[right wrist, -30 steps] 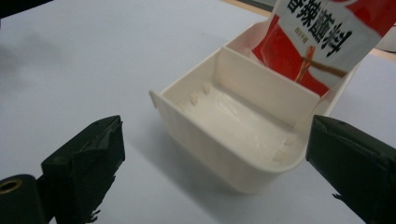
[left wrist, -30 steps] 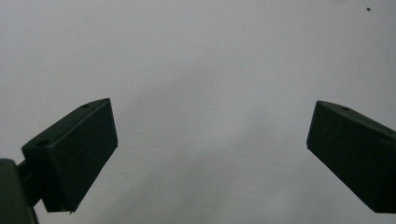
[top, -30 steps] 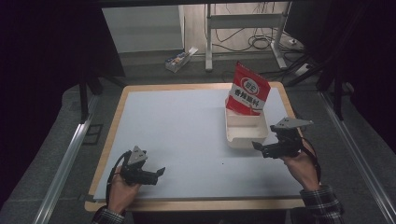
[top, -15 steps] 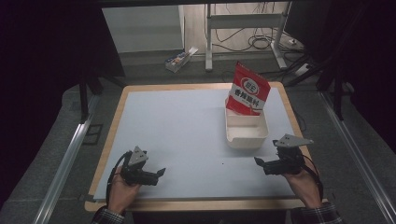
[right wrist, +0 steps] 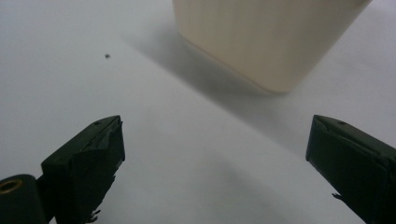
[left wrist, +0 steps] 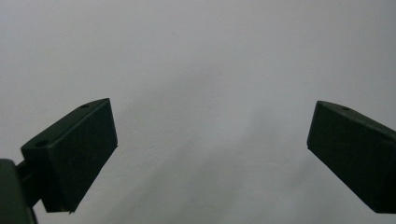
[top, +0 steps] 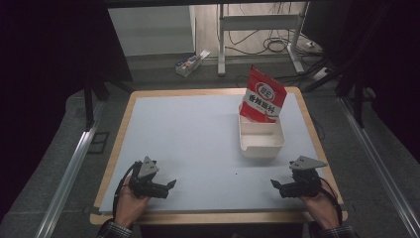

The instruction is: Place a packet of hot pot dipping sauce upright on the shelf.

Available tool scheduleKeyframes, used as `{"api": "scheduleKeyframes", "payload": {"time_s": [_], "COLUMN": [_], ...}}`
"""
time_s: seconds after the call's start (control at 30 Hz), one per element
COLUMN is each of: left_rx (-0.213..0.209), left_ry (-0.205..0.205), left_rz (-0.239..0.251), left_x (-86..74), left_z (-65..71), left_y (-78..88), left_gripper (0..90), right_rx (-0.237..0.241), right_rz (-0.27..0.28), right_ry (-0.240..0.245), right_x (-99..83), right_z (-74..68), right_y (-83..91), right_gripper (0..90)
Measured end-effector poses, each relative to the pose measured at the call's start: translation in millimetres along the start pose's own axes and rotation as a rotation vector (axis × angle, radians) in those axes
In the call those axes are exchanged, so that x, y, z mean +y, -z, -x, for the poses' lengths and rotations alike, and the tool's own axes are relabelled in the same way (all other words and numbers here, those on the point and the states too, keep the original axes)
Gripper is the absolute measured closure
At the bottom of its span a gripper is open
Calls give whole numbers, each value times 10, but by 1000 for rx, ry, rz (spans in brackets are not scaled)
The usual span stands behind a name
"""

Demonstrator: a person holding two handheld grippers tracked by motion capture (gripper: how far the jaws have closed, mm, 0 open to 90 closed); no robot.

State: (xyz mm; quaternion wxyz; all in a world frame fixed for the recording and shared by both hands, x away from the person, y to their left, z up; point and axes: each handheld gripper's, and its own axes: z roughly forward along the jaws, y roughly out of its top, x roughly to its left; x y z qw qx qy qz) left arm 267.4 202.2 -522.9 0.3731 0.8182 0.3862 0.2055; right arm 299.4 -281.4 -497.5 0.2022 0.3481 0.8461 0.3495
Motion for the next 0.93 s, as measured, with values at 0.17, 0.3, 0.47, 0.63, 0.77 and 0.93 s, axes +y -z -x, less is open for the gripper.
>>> {"api": "scheduleKeyframes", "payload": {"time_s": [0.17,0.3,0.47,0.63,0.77,0.93], "left_rx": [1,6,8,8,8,12], "left_ry": [-13,-21,-28,-36,-38,-35], "left_rz": [-5,-8,-13,-20,-22,-20], "left_x": [-1,0,1,1,0,4], "left_z": [4,13,17,24,26,24], "left_y": [-5,-14,-21,-30,-34,-37], "left_gripper": [15,15,15,15,15,15], "right_rx": [8,25,38,45,46,49], "right_rz": [-12,-25,-45,-73,-84,-84], "right_ry": [-13,-37,-58,-67,-63,-58], "right_x": [-31,-56,-82,-107,-112,-109], "right_z": [27,50,71,85,83,83], "right_y": [-32,-62,-103,-144,-157,-159], "right_gripper": [44,44,45,44,45,44]}}
